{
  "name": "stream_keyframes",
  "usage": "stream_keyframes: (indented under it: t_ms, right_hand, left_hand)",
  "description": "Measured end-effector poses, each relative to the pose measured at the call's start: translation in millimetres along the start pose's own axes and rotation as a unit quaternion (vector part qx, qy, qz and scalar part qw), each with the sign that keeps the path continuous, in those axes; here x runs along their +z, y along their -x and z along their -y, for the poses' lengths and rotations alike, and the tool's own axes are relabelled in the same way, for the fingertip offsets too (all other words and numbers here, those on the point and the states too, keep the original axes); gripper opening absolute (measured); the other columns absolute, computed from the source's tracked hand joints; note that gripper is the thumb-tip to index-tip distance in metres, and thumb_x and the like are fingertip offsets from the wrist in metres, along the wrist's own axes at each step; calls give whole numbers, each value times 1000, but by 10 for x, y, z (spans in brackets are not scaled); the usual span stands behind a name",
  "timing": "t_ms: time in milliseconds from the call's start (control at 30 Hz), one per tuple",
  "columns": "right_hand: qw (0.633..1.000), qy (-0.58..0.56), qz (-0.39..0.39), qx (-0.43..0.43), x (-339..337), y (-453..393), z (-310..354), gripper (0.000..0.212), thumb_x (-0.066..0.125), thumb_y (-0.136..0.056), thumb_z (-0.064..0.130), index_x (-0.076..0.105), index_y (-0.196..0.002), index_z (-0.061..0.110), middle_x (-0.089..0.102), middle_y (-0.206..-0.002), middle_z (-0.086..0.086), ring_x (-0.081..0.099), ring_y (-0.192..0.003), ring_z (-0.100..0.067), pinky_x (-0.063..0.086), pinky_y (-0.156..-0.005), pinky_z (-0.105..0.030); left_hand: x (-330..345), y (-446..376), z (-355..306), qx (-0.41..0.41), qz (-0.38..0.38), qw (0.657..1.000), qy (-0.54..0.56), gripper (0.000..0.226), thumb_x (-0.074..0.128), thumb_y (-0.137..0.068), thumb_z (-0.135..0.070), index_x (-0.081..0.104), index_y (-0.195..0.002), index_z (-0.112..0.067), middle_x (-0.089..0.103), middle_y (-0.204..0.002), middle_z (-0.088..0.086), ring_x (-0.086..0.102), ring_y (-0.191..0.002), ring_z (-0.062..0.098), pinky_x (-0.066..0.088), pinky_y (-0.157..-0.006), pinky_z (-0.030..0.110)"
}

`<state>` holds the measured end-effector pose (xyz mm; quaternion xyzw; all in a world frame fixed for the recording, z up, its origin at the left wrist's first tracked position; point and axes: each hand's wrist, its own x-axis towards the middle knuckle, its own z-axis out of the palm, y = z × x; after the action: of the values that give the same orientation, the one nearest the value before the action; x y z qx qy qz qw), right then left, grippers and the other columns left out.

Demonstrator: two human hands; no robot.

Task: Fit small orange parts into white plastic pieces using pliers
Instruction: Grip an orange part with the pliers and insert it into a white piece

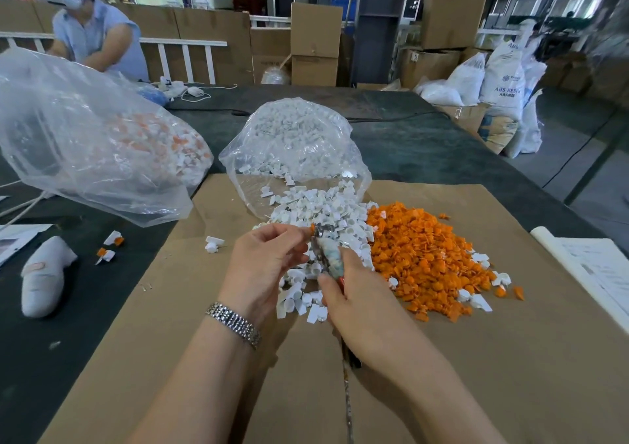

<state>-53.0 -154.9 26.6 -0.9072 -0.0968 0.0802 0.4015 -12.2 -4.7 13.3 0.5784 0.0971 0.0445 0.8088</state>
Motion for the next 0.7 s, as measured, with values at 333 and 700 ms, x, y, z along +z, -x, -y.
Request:
stream_keyframes:
  t_ms: [333,700]
  right_hand:
    - [998,45,-46,-8,194,-81,-65,49,39,-107,41,32,-150,19,52,-76,5,51,-69,-14,37,-61,-29]
    - [998,-48,32,33,35,-59,9,42,37,-107,43,36,-144,23,64,-96,-2,65,-77,-16,59,-77,-44]
  left_hand:
    - [-79,-23,2,-28,5,1000,14,17,73,-86,3,78,-71,-2,78,-81,13,73,-65,14,60,-65,21]
    - [-115,-35,45,-67,-19,998,14,9,75,-86,1,79,-78,2,76,-82,17,75,-71,21,60,-65,22]
